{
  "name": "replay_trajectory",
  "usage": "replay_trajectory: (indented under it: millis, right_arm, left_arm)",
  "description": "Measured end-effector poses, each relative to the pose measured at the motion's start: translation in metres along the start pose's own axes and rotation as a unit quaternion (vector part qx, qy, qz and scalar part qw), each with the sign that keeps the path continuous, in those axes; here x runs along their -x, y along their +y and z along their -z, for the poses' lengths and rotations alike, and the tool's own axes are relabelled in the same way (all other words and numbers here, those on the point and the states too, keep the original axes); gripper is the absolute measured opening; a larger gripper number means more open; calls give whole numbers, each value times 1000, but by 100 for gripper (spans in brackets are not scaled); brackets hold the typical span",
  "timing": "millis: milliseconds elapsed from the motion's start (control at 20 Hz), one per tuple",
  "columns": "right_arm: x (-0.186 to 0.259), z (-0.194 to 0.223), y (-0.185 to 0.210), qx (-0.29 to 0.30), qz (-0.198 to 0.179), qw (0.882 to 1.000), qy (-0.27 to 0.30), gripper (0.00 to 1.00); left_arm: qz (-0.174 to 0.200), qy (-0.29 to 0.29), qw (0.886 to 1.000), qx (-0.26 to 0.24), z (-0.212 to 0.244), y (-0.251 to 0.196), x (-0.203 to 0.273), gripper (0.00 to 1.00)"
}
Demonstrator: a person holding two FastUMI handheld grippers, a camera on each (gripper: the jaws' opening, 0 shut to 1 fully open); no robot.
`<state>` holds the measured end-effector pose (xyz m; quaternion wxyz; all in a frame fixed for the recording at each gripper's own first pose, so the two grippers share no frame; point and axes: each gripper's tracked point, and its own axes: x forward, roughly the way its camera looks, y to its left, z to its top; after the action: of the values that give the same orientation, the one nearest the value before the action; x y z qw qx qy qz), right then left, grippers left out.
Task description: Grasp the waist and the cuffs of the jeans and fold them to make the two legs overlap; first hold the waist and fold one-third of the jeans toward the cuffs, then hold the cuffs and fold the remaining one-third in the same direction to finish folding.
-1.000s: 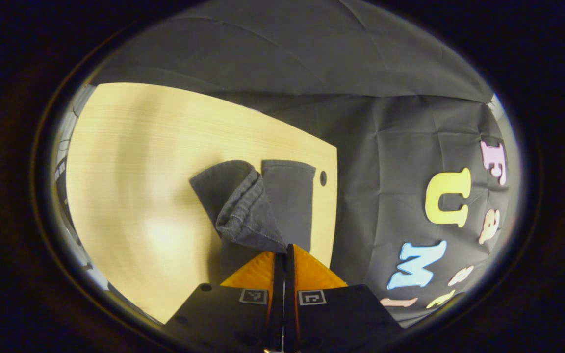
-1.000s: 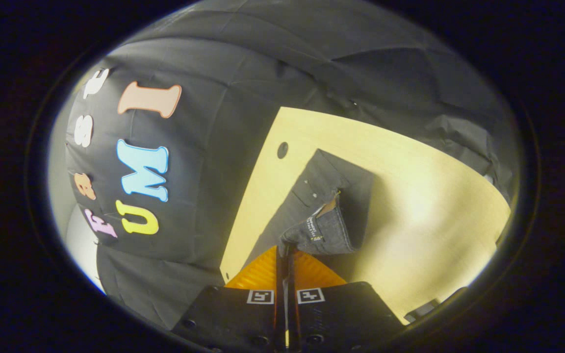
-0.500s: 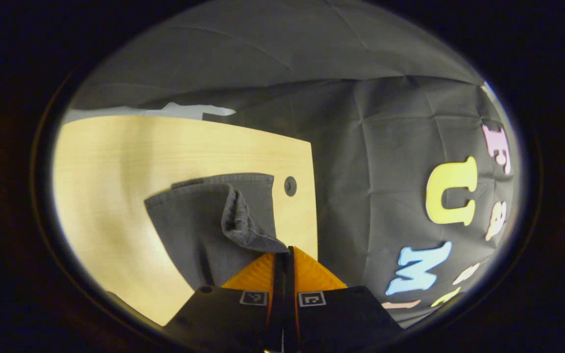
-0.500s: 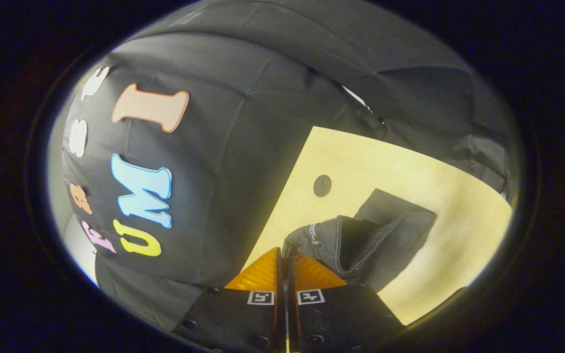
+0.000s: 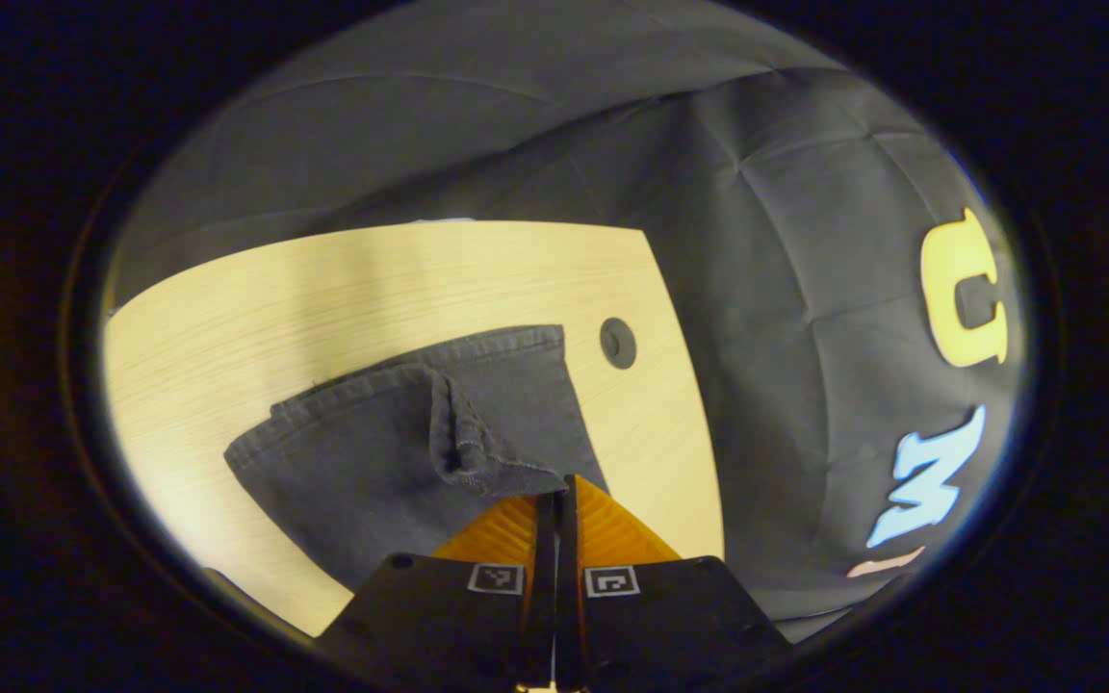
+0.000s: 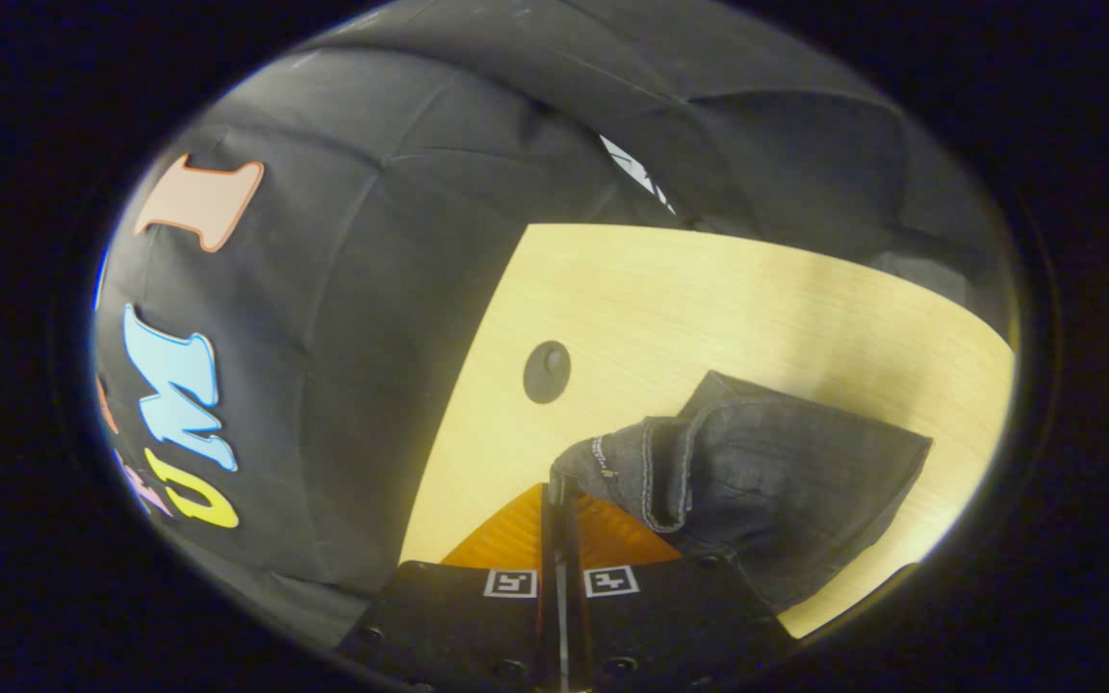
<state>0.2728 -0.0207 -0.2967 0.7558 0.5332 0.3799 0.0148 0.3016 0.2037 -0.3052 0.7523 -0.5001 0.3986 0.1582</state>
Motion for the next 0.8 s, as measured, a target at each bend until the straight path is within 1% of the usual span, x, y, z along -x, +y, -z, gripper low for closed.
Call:
replay_trajectory:
  millis: [50, 100, 150, 250, 300, 350, 400, 450, 500, 550, 600, 650, 700, 750, 800]
  right_arm:
    - [6, -3, 0, 10, 1, 1000, -9, 5]
    - [8, 0, 4, 22, -2, 1000, -16, 8]
    - [19, 0, 3, 40, 5, 999, -25, 15]
    - [39, -7, -9, 99, 36, 993, -60, 46]
    - [50, -10, -17, 125, 57, 988, -75, 61]
    - [61, -14, -26, 141, 75, 983, -94, 68]
    - [69, -16, -34, 144, 93, 979, -109, 78]
    - [80, -19, -42, 133, 105, 978, -124, 93]
    - [88, -20, -51, 115, 116, 977, -136, 94]
    - [92, -18, -58, 93, 122, 978, -142, 95]
    - [92, -14, -67, 70, 125, 979, -144, 94]
    - [88, -10, -77, 50, 135, 980, -140, 95]
    - [83, -5, -87, 35, 146, 979, -135, 95]
    - [79, -3, -94, 23, 156, 979, -132, 95]
    - [71, 0, -99, 14, 160, 979, -127, 95]
  left_arm:
    - [-3, 1, 1000, -17, 3, 0, 0, 9]
    - [-8, -2, 999, -38, 6, -1, 0, 12]
    - [-8, -11, 998, -59, 8, -3, 6, 18]
    - [-15, -35, 993, -109, 6, -8, 22, 38]
    - [-19, -50, 989, -137, 5, -10, 29, 51]
    - [-23, -69, 984, -165, 3, -12, 38, 70]
    - [-21, -86, 978, -190, 2, -15, 44, 90]
    - [-17, -106, 971, -214, 3, -20, 56, 88]
    - [-14, -120, 966, -231, 5, -28, 64, 92]
    - [-7, -132, 960, -245, 9, -36, 76, 89]
    - [-4, -146, 955, -257, 13, -42, 89, 89]
    - [9, -157, 951, -267, 17, -49, 100, 89]
    - [6, -166, 947, -275, 22, -52, 110, 96]
    - [7, -171, 943, -286, 25, -53, 118, 98]
    - [9, -179, 939, -294, 27, -55, 128, 99]
